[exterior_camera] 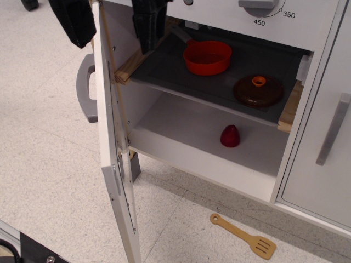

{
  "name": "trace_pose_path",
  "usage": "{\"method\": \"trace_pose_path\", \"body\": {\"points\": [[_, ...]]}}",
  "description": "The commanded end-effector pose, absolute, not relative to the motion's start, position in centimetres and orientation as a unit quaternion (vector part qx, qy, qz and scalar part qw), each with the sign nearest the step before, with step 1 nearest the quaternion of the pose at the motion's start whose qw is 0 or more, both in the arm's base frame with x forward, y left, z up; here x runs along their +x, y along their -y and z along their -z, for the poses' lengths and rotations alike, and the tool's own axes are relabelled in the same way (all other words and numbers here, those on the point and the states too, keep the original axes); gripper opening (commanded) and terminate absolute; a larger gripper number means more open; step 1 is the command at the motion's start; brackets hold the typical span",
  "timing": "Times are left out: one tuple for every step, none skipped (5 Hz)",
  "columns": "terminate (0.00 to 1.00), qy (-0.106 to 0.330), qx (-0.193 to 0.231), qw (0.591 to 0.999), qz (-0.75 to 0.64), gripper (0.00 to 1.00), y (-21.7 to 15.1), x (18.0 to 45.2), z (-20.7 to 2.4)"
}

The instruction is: Close oven

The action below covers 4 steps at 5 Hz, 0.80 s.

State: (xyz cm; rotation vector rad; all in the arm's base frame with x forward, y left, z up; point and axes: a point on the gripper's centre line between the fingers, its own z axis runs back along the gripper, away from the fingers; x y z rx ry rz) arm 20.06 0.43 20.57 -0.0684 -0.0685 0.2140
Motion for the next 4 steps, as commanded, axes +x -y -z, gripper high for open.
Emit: {"method": "trace_pose_path", "body": {"points": [[0.0, 0.034, -0.034, 0.993, -0.107, 1.0, -0.4, 20.1, -20.6], [0.0, 0.057, -0.031, 0.982, -0.177, 1.0, -1.7, 23.3, -19.4], [0.0, 0.078, -0.014, 0.967, -0.244, 1.0, -4.3, 24.7, -18.2], [0.0, 0.087, -0.009, 0.953, -0.289, 1.0, -5.8, 23.8, -16.5]]}}
